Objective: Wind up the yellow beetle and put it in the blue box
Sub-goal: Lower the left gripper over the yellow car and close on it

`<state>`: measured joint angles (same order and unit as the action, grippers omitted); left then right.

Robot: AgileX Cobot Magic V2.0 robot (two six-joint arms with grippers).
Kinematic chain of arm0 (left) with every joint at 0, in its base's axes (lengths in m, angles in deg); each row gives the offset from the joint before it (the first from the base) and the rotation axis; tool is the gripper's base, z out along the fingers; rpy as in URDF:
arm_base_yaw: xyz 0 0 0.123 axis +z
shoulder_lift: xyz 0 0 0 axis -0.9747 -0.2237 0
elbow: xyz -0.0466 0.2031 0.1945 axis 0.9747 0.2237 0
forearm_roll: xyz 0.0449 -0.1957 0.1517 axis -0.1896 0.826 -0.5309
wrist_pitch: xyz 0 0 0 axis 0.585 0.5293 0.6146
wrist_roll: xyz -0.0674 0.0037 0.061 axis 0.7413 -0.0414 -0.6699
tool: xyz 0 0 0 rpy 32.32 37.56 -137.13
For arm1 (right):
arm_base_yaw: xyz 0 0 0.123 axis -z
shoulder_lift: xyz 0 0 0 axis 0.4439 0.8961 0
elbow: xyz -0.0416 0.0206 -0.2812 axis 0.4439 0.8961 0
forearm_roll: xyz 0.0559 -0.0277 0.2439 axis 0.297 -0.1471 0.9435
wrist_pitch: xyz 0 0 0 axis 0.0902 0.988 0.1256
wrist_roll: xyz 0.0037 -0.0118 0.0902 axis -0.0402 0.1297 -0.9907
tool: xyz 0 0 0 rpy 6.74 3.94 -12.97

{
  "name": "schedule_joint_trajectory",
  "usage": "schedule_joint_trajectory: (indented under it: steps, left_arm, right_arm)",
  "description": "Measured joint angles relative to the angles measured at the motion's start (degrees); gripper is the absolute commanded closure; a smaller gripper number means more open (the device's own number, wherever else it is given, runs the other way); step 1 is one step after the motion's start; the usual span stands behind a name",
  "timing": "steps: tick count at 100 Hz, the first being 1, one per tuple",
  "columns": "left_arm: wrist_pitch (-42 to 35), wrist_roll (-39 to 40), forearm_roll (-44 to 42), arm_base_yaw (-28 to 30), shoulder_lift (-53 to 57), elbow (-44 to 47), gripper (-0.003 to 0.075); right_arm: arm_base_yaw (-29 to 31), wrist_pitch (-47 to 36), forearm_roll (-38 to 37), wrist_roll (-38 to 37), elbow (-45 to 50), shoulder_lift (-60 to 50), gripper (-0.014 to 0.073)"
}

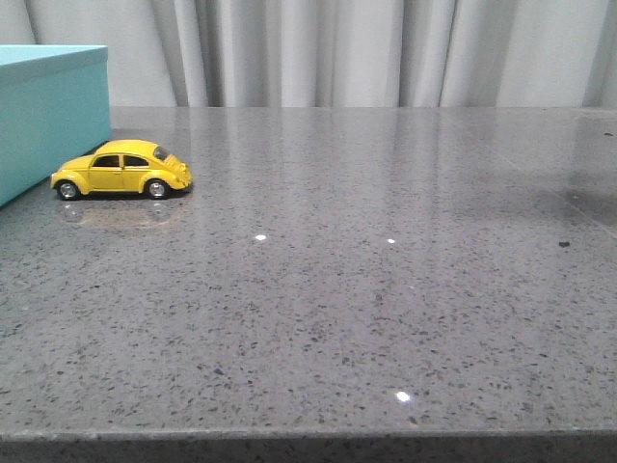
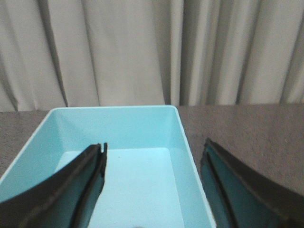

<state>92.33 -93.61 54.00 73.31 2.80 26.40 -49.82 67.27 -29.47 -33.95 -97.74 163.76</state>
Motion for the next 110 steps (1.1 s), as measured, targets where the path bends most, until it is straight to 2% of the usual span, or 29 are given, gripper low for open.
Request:
schedule_joint_trajectory:
  steps: [9, 29, 49, 71, 91, 110]
  left_arm:
    - [5.29, -3.47, -0.09, -2.39, -4.81, -4.53, 0.0294]
    - [15.56, -11.32, -0.12, -9.13, -17.67, -15.91, 0.0167]
    - [24.11, -22.66, -0.24, -14.32, -30.76, -27.47, 0.0169]
    - [35.80, -33.55, -0.34, -17.01, -45.15, -40.39, 0.0172]
    - [45.88, -37.49, -0.34, -17.92, -56.68, -50.31, 0.0172]
    - [48.64, -42.48, -0.46, -17.91, -63.39, -52.62, 0.0172]
  right_arm:
    - [0.00, 0.00, 0.00, 0.00, 0.00, -1.12, 0.0085]
    - [0.00, 0.00, 0.00, 0.00, 0.00, -3.24, 0.0085]
    - [0.00, -0.47, 0.00, 0.00, 0.00, -3.85, 0.0085]
    - [0.00, -0.63, 0.14, 0.00, 0.00, -4.69, 0.0085]
    - [0.00, -0.86, 0.14, 0.13, 0.00, -4.81, 0.0085]
    - [0.00, -0.86, 0.14, 0.62, 0.00, -4.81, 0.0085]
